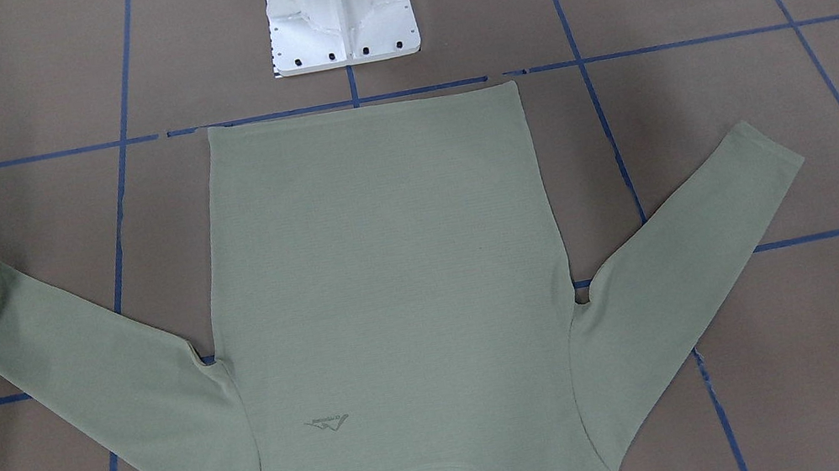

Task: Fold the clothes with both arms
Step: 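Lift the sleeve with the right gripper and carry it across toward the collar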

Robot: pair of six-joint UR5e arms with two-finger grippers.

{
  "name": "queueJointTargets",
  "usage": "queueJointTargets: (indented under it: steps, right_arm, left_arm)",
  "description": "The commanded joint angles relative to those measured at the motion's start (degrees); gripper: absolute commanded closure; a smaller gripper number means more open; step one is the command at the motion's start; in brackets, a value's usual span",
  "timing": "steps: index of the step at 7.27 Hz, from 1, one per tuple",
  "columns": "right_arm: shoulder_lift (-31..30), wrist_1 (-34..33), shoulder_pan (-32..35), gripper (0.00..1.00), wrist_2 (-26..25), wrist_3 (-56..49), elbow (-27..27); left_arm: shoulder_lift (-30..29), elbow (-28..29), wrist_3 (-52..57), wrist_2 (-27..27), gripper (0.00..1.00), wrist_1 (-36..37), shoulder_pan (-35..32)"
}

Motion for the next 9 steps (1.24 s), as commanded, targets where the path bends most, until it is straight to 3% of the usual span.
queueJointTargets:
  steps: [1, 2, 3, 5, 6, 9]
  right_arm:
    - [17.3, -2.1, -6.3, 1.00, -1.3, 20.8, -0.8]
    - [29.3, -9.2, -8.6, 1.00, -5.7, 26.6, -4.0]
    - [41.1, -15.3, -11.8, 1.00, -13.3, 29.3, -9.1]
    - [61.6, -14.2, -20.2, 1.00, -24.4, 31.7, -27.7]
    - [64.8, -8.9, -25.0, 1.00, -30.5, 32.2, -31.2]
    - [69.5, -7.9, -31.3, 1.00, -39.9, 32.5, -37.0]
  left_arm:
    - [0.0, -0.6, 0.1, 0.0, 0.00, 0.0, 0.0]
    - [-0.1, -0.9, 0.0, 0.0, 0.00, -0.1, 0.0]
    - [-0.1, -1.0, 0.1, 0.0, 0.00, -0.1, 0.0]
    - [-0.1, -1.4, 0.1, 0.0, 0.00, -0.1, 0.0]
    - [-0.1, -1.5, 0.1, 0.0, 0.00, -0.1, 0.0]
    - [-0.2, -0.8, 0.2, 0.0, 0.00, -0.7, 0.2]
